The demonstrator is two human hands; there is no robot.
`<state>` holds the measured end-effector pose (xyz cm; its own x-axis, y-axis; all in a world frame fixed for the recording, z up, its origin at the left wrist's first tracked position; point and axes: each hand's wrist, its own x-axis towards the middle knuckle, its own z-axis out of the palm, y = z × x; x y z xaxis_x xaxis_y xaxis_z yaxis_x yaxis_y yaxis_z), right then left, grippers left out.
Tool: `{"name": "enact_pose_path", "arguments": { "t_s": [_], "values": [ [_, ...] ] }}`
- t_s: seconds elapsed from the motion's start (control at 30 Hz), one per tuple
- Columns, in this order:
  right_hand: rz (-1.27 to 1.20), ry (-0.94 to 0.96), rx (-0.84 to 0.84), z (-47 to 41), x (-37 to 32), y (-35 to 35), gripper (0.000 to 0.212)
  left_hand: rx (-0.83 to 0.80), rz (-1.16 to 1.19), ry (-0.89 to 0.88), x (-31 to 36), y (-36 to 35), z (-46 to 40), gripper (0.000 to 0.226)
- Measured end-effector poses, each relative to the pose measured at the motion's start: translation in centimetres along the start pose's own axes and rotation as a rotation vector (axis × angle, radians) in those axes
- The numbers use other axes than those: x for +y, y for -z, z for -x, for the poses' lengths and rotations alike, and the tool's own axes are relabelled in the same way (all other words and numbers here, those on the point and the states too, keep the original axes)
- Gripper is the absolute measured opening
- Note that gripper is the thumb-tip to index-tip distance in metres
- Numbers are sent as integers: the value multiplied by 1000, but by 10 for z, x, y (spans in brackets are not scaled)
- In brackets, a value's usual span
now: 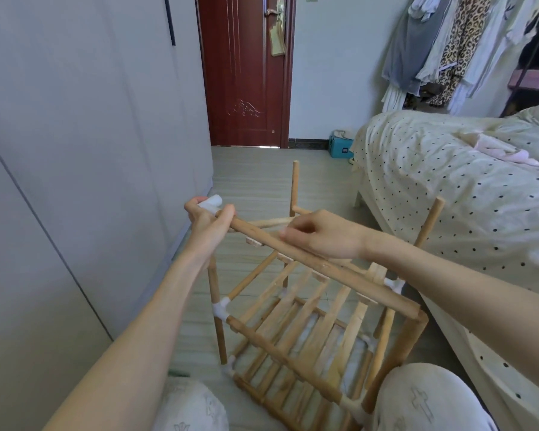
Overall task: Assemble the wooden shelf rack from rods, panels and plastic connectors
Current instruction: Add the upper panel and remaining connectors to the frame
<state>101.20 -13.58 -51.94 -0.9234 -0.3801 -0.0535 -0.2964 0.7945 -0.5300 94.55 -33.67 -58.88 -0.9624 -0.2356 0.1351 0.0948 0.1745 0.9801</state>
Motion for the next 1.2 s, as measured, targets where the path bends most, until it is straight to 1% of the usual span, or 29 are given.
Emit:
{"name": "enact_pose_path", "arguments": {
  "t_s": [0.07,0.1,0.2,0.27,0.33,0.4,0.47,0.5,0.6,0.7,0.77,0.87,1.03,1.2],
  "values": [
    [20,39,-93,5,0,-8,52,-12,4,2,1,-1,0,43],
    [33,46,-124,4,0,-12,49,-9,5,7,1,0,-1,43],
    [38,46,-111,-5,0,-17,36,2,12,21,1,-1,0,48],
    [31,60,-110,-10,-2,-17,37,10,31,12,0,-3,3,52],
    [-2,75,-119,-14,-2,-18,38,65,108,1,1,-7,5,42],
    [-19,76,-122,-17,-3,-20,38,127,251,50,4,-9,3,30],
    [-9,72,-124,-19,-5,-19,40,147,376,139,4,-8,-3,43],
    [11,69,-130,-20,-6,-19,41,161,390,153,3,-6,-4,46],
    [117,54,-148,-23,-10,-20,39,237,350,72,-4,-3,-3,38],
    [186,43,-153,-22,-15,-20,37,262,289,1,-8,-1,-2,35],
    [218,58,-123,-20,-18,-22,39,243,236,-26,-10,1,-2,36],
    [266,85,-72,-18,-20,-26,37,196,157,-63,-10,4,-2,36],
    [369,151,-18,-20,-25,-29,35,154,135,-62,-7,9,0,38],
    [300,124,-61,-23,-26,-29,38,143,116,-55,-6,10,1,36]
  ]
}}
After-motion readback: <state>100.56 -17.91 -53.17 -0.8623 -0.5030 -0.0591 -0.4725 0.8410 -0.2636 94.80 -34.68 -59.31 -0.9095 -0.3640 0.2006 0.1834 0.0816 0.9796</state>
